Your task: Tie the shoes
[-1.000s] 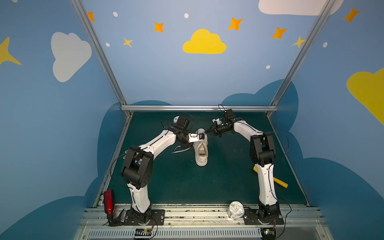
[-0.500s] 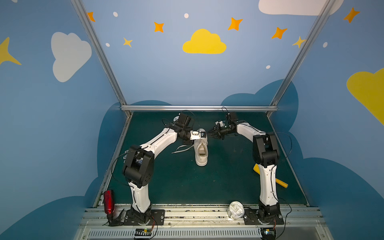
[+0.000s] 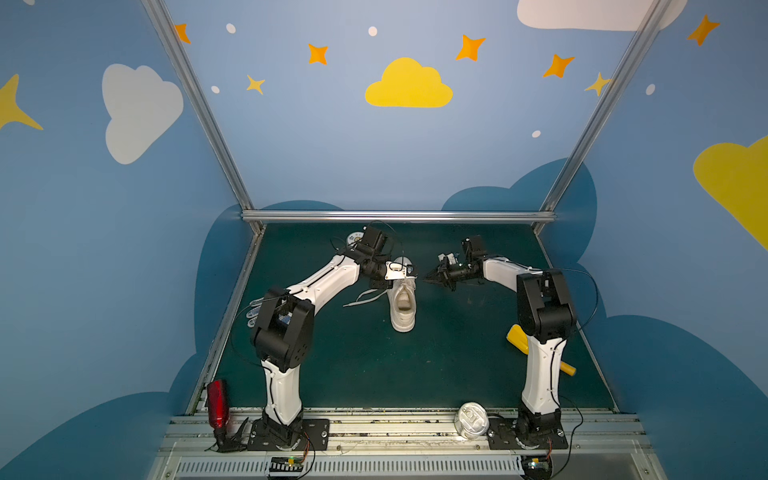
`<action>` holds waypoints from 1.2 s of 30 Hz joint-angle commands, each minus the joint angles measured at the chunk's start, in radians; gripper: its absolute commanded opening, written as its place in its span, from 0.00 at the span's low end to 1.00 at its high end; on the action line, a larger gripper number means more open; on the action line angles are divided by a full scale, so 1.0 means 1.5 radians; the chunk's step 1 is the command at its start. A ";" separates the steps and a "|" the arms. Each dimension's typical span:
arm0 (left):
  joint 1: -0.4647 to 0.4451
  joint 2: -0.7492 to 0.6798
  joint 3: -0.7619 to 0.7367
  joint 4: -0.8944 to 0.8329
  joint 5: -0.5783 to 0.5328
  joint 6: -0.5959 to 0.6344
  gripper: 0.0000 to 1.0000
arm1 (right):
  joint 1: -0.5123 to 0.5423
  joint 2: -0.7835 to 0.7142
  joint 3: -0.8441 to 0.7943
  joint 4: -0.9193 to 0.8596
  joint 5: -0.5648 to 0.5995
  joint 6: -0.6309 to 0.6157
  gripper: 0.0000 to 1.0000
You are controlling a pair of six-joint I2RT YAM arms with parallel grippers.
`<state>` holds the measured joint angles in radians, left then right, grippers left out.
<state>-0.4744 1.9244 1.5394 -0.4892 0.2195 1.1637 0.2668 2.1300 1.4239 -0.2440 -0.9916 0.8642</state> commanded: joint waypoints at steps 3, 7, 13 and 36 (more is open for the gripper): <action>-0.006 0.017 0.016 0.005 0.026 0.006 0.03 | 0.009 -0.026 -0.037 0.055 -0.033 0.018 0.09; -0.009 0.022 0.014 0.006 0.027 0.006 0.03 | 0.020 -0.017 -0.052 0.096 -0.046 0.042 0.09; -0.012 0.024 0.012 0.009 0.028 0.004 0.03 | 0.026 -0.009 -0.069 0.147 -0.057 0.071 0.09; -0.017 0.034 0.013 0.009 0.029 -0.009 0.03 | 0.029 -0.028 -0.121 0.339 -0.110 0.196 0.09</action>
<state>-0.4961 1.9507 1.5429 -0.4664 0.2401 1.1587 0.3115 2.1292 1.2556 0.1753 -1.1263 1.1030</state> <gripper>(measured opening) 0.047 0.092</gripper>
